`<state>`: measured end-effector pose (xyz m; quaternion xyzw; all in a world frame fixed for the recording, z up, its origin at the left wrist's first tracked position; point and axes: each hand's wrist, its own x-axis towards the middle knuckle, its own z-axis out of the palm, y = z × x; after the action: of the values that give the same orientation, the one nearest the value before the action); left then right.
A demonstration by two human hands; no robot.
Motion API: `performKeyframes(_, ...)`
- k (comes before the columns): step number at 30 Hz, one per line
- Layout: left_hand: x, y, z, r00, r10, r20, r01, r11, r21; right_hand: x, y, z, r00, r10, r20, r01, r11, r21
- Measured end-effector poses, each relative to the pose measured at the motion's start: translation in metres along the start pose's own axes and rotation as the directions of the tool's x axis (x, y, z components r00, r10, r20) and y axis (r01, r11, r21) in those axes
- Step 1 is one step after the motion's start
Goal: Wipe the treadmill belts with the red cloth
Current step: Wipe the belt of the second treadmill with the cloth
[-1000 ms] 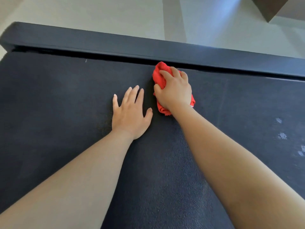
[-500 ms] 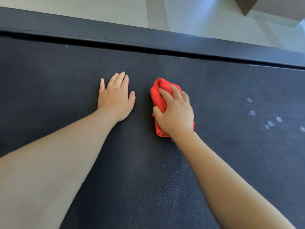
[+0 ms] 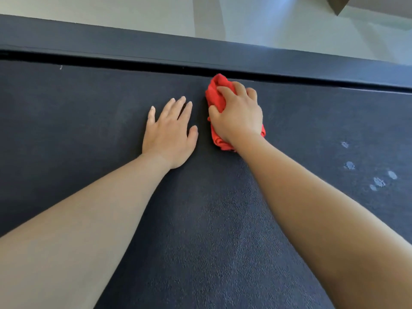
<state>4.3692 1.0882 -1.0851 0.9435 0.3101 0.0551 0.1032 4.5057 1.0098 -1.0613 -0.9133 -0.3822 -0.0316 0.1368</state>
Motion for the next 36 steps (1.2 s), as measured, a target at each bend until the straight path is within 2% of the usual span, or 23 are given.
performKeyframes(5,0.002,-0.003,0.003,1.000,0.002,-0.024,-0.002,1.000,-0.005,0.048,-0.009,0.004,1.000,-0.016,0.023,0.016,1.000,0.004)
performKeyframes(8,0.004,-0.005,0.003,1.000,0.003,-0.023,-0.004,1.000,-0.011,0.045,-0.009,0.003,0.999,-0.025,0.044,0.025,1.000,0.011)
performKeyframes(11,0.005,-0.005,0.002,1.000,0.005,-0.006,-0.006,1.000,-0.020,0.005,-0.001,-0.005,0.999,-0.007,0.042,0.005,0.999,0.039)
performKeyframes(17,0.003,-0.004,0.001,1.000,-0.007,-0.009,0.006,0.999,-0.047,-0.135,0.019,-0.023,0.998,0.041,-0.050,-0.039,0.999,0.026)
performKeyframes(22,-0.009,0.001,0.000,0.999,0.020,-0.029,-0.021,0.999,-0.046,-0.113,0.019,-0.028,0.998,0.059,0.001,-0.059,0.998,0.002)
performKeyframes(26,-0.030,0.002,0.003,0.999,0.044,-0.028,-0.044,0.999,-0.019,-0.112,0.019,-0.023,0.997,0.070,-0.029,-0.070,0.997,-0.010)
performKeyframes(32,-0.039,0.010,0.000,1.000,0.008,0.023,-0.007,1.000,-0.019,-0.209,0.020,-0.037,0.997,0.065,-0.034,-0.065,0.998,0.001)
performKeyframes(36,-0.082,0.024,0.001,0.995,0.068,0.067,-0.068,0.998,0.002,-0.254,0.026,-0.050,0.994,0.100,-0.048,-0.099,0.995,0.019)
